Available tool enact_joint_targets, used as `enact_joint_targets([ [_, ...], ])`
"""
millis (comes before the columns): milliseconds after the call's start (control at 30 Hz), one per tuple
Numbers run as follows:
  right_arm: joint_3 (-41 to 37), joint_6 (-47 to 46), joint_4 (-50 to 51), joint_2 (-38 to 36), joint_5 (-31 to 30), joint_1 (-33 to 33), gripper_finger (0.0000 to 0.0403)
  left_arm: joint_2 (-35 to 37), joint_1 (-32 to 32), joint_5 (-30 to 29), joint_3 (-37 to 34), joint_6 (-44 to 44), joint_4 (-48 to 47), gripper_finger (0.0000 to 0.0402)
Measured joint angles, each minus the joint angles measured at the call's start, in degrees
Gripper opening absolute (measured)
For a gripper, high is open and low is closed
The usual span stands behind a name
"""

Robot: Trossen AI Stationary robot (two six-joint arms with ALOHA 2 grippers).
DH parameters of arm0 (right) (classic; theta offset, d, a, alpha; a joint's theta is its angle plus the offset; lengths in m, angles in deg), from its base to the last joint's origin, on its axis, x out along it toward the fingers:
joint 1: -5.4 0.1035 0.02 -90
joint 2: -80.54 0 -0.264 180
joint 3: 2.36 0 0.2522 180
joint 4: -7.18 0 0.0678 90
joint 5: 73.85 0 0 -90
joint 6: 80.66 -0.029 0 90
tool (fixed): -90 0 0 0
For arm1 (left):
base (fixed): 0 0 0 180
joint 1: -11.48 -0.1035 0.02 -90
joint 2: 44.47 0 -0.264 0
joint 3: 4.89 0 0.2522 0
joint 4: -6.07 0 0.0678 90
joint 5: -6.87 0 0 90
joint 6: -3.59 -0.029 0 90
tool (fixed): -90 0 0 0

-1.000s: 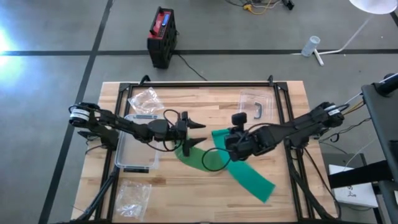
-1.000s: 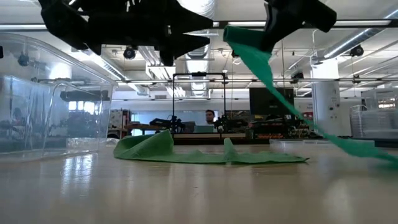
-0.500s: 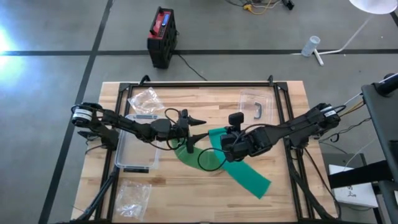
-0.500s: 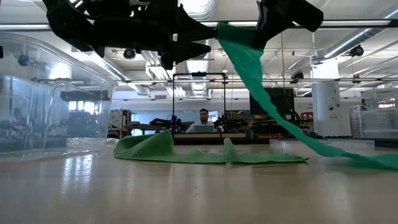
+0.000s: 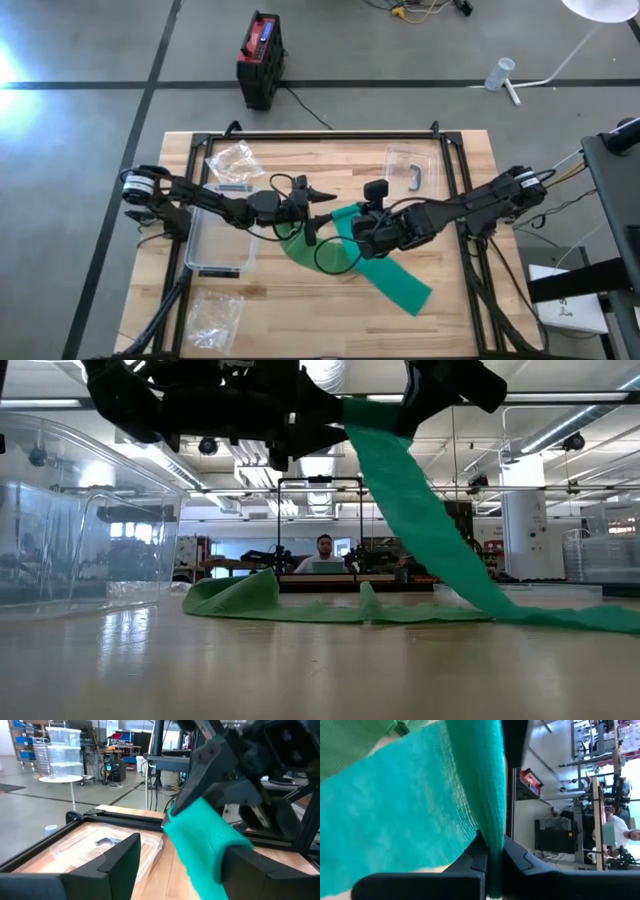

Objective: Roll bandage
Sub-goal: Roll the light green bandage

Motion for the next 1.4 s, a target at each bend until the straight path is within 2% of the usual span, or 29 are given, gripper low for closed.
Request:
enact_joint_targets([
  [100,0.0,-0.19,-0.37,0.02,0.03,0.03,0.0013,0.52,-0.03,0.26,-0.02,-0.2,-0.1,0.022],
  [167,0.0,-0.62,-1.33,0.0,-0.05,0.03,0.0014,0.68,-0.04,1.27,-0.02,-0.52,-0.02,0.0194],
  [300,0.0,-0.45,-2.57,-0.04,-0.06,0.22,0.002,0.98,0.02,3.11,-0.04,-2.38,-0.74,0.0092],
  [367,0.42,-1.67,-2.51,-0.05,0.12,0.65,0.0035,2.17,-0.03,3.77,-0.09,-4.16,-1.95,0.0031],
  [400,0.81,-2.77,-2.51,-0.16,0.34,0.87,0.0046,2.88,-0.04,4.02,-0.09,-4.71,-2.42,0.0016],
  [600,1.94,-10.35,-2.7,-3.77,0.74,2.96,0.0138,10.71,0.67,4.54,-0.09,-14.34,-12.99,0.0005],
  [667,0.36,-11.9,-6.04,-6.31,0.6,4.0,0.0169,13.44,1.0,4.55,-0.09,-16.63,-15.91,0.0005],
  [733,-2.81,-12.67,-9.96,-9.57,0.59,5.18,0.0196,16.35,1.37,4.54,-0.09,-19.18,-18.56,0.0003],
  [867,-13.12,-12.11,-24.33,-16.79,0.97,6.69,0.0237,20.7,2.52,4.59,-0.09,-28.72,-21.69,0.0002],
  [1067,-29.72,-5.86,-59.42,-24.78,12.38,4.49,0.0269,23.55,4.89,4.76,-0.11,-42.22,-22.72,0.0001],
  [1133,-32.69,-4.53,-67.05,-25.43,14.97,3.18,0.0275,23.71,5.41,4.72,-0.11,-44.84,-22.23,0.0001],
  [1300,-33.6,-3.89,-75.73,-24.72,24.24,0.4,0.0282,24.02,5.95,4.69,-0.12,-50.94,-19.85,0.0001],
  [1400,-32.28,-2.85,-76.29,-23.6,26.14,-0.47,0.0279,23.6,5.94,4.11,-0.11,-53.71,-18.86,0.0001],
])
